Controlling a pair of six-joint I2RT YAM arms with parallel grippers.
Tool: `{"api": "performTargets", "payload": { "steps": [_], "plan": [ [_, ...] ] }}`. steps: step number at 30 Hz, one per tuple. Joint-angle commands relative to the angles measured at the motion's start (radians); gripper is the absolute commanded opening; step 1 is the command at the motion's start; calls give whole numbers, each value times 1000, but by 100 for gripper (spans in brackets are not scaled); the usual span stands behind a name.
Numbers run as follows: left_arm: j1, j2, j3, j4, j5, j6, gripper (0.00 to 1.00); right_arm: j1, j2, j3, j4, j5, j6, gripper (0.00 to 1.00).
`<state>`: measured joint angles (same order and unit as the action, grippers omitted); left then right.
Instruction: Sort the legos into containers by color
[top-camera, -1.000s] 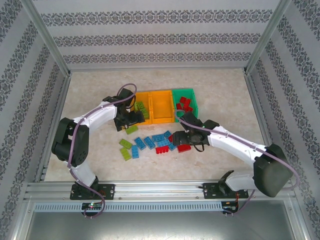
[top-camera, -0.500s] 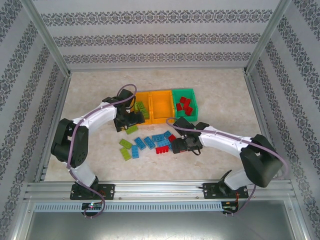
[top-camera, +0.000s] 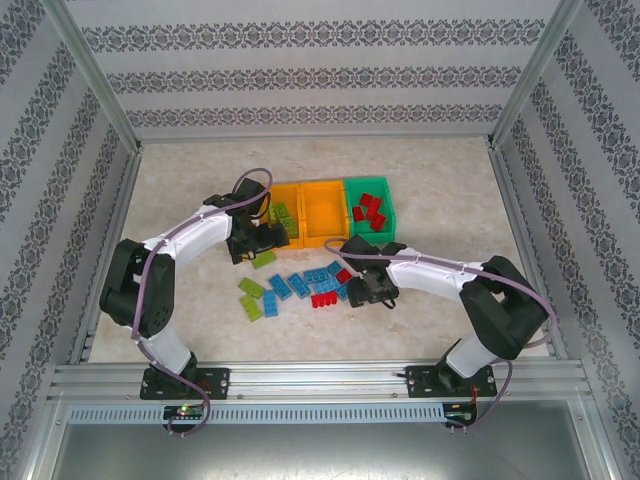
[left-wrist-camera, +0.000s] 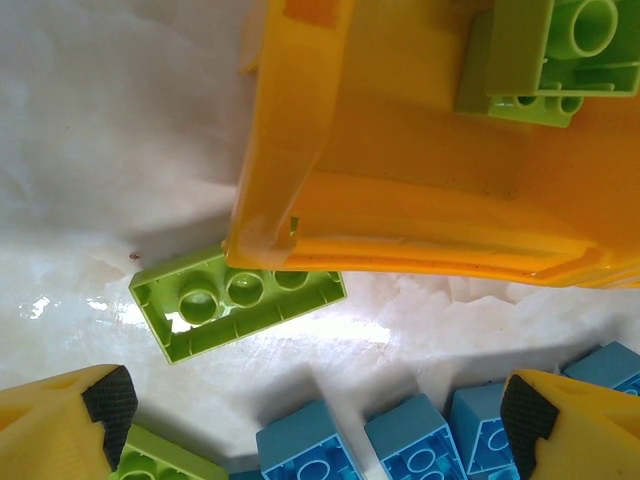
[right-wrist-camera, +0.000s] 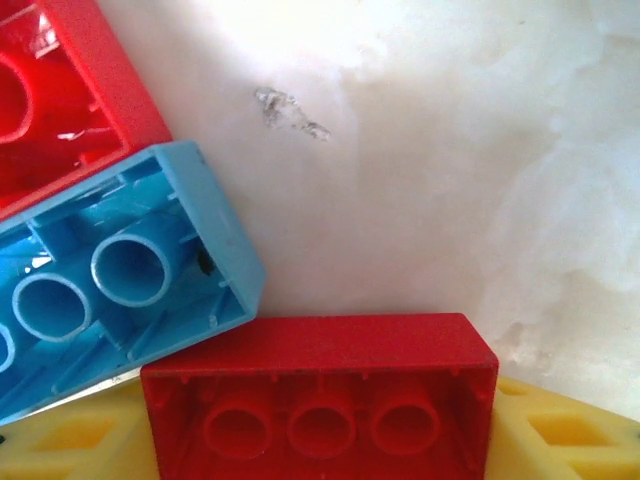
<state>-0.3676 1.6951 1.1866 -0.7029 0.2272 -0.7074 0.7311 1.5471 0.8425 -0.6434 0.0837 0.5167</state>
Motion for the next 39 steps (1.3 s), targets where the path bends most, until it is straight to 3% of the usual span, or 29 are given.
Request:
{"api": "performTargets", "payload": {
  "steps": [1, 6, 9, 13, 23, 27, 34, 39],
  "plan": [
    [-10, -30, -15, -37, -20, 21, 96, 0, -85, 24, -44, 57, 8, 57],
    [-10, -70, -45, -68, -20, 42, 96, -101, -199, 60, -16, 26, 0, 56],
    [-14, -95, -66, -68, -14, 43, 96, -201, -185, 125, 25, -20, 8, 56],
    [-29, -103, -85, -56, -8, 26, 96, -295, -38, 303, -1, -64, 5, 54],
    [-60, -110, -92, -49, -6, -9, 96, -396, 338, 681, -116, -50, 20, 52],
    [-97, -111, -86, -66, 5, -11, 95, -410, 408, 751, -137, -41, 19, 58],
    [-184, -118, -102, -133, 27, -65, 95, -418, 404, 751, -137, -69, 27, 79],
    [-211, -143, -139, -90, 25, -63, 94, -418, 340, 697, -101, -115, 25, 82]
  ]
}}
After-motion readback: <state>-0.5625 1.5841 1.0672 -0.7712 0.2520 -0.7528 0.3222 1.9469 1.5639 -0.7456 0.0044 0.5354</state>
